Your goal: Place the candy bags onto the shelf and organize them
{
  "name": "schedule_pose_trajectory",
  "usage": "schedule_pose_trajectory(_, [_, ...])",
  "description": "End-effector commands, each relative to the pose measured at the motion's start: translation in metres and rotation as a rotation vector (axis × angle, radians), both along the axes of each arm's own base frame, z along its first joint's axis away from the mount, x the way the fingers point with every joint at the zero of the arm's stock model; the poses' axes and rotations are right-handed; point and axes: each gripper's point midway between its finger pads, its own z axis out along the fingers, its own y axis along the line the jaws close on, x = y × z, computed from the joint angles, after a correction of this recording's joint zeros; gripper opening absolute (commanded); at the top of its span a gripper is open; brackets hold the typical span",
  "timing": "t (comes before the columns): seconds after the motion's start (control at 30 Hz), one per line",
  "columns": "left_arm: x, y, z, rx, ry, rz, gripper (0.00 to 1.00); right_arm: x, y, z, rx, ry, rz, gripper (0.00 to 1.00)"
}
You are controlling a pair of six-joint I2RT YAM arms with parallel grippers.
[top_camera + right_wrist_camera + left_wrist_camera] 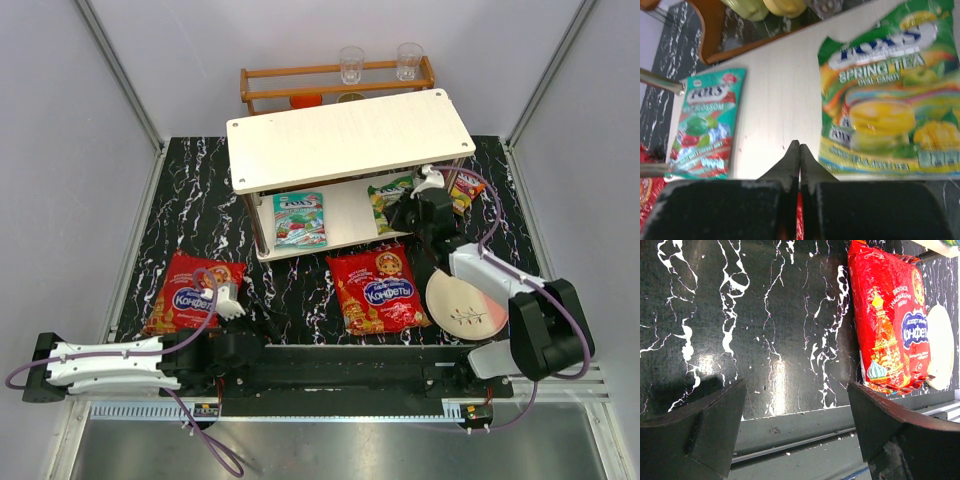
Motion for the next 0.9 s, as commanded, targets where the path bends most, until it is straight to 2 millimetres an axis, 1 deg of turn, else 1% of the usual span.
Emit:
schedule_pose_trajectory(0.0, [0.007, -0.009, 0.023, -0.039, -0.043, 0.015, 0.85, -0.024, -0.005, 0.005, 0.038, -0.009, 0.012, 0.0])
schedule_pose_trajectory(0.03, [0.007, -0.009, 0.022, -0.028, -0.04, 0.014, 0.86, -0.031, -0.007, -0.003, 0.04, 0.012, 0.007, 0.0])
schedule_pose_trajectory(0.07, [0.007, -0.01, 0.024, -0.031, -0.041, 0.011, 0.86, -0.036, -0.008, 0.003, 0.05, 0.0, 0.007, 0.0])
schedule_pose_trajectory(0.13, [0.006, -0.013, 0.026, -0.031, -0.038, 0.004, 0.86, -0.047, -0.014, -0.001, 0.049, 0.019, -0.009, 0.0])
schedule_pose_trajectory(0.17, [0.006, -0.013, 0.026, -0.022, -0.038, -0.001, 0.86, -0.052, -0.019, 0.014, 0.06, -0.017, -0.02, 0.0])
schedule_pose_trajectory(0.2, [0.006, -0.014, 0.028, -0.024, -0.038, -0.005, 0.86, -0.06, -0.025, 0.012, 0.046, -0.001, -0.039, 0.0])
schedule_pose_trajectory(0.23, [0.005, -0.014, 0.03, -0.027, -0.04, -0.007, 0.86, -0.061, -0.038, 0.016, 0.027, -0.009, -0.106, 0.02])
schedule_pose_trajectory(0.27, [0.005, -0.015, 0.032, -0.026, -0.041, -0.01, 0.86, -0.066, -0.051, 0.034, 0.025, -0.057, -0.155, 0.04])
schedule_pose_trajectory(0.3, [0.005, -0.015, 0.033, -0.027, -0.041, -0.013, 0.86, -0.075, -0.064, 0.029, -0.013, -0.023, -0.202, 0.07])
schedule_pose_trajectory(0.33, [0.005, -0.015, 0.035, -0.031, -0.042, -0.014, 0.86, -0.075, -0.084, 0.039, -0.049, -0.049, -0.296, 0.07])
schedule_pose_trajectory(0.37, [0.006, -0.015, 0.036, -0.03, -0.046, -0.014, 0.86, -0.08, -0.095, 0.051, -0.051, -0.071, -0.34, 0.06])
schedule_pose_trajectory(0.4, [0.005, -0.015, 0.038, -0.032, -0.048, -0.017, 0.86, -0.087, -0.105, 0.047, -0.083, -0.034, -0.374, 0.05])
schedule_pose_trajectory(0.43, [0.006, -0.015, 0.041, -0.036, -0.052, -0.016, 0.86, -0.088, -0.116, 0.057, -0.086, -0.038, -0.422, 0.05])
schedule_pose_trajectory(0.47, [0.006, -0.015, 0.043, -0.037, -0.056, -0.018, 0.86, -0.091, -0.121, 0.058, -0.085, -0.026, -0.447, 0.05])
schedule_pose_trajectory(0.5, [0.006, -0.014, 0.043, -0.033, -0.057, -0.017, 0.86, -0.096, -0.128, 0.051, -0.1, 0.013, -0.471, 0.05])
schedule_pose_trajectory(0.6, [0.007, -0.012, 0.05, -0.036, -0.063, -0.016, 0.86, -0.1, -0.142, 0.043, -0.065, 0.054, -0.547, 0.07])
schedule_pose_trajectory(0.67, [0.006, -0.012, 0.06, -0.037, -0.07, -0.026, 0.86, -0.099, -0.149, 0.037, -0.029, 0.079, -0.581, 0.07])
schedule_pose_trajectory(0.7, [0.006, -0.012, 0.063, -0.038, -0.072, -0.033, 0.86, -0.098, -0.159, 0.036, -0.018, 0.085, -0.617, 0.07])
schedule_pose_trajectory(0.73, [0.005, -0.012, 0.068, -0.038, -0.072, -0.035, 0.86, -0.095, -0.162, 0.036, 0.002, 0.094, -0.631, 0.07])
schedule_pose_trajectory(0.77, [0.005, -0.011, 0.07, -0.029, -0.075, -0.04, 0.86, -0.091, -0.166, 0.03, 0.007, 0.118, -0.64, 0.07])
schedule_pose_trajectory(0.8, [0.005, -0.011, 0.072, -0.029, -0.077, -0.044, 0.86, -0.087, -0.178, 0.03, 0.043, 0.136, -0.661, 0.07])
schedule_pose_trajectory(0.83, [0.004, -0.01, 0.076, -0.025, -0.079, -0.051, 0.86, -0.083, -0.182, 0.028, 0.065, 0.144, -0.666, 0.08])
schedule_pose_trajectory(0.87, [0.004, -0.01, 0.076, -0.015, -0.083, -0.061, 0.86, -0.074, -0.192, 0.024, 0.09, 0.148, -0.681, 0.09])
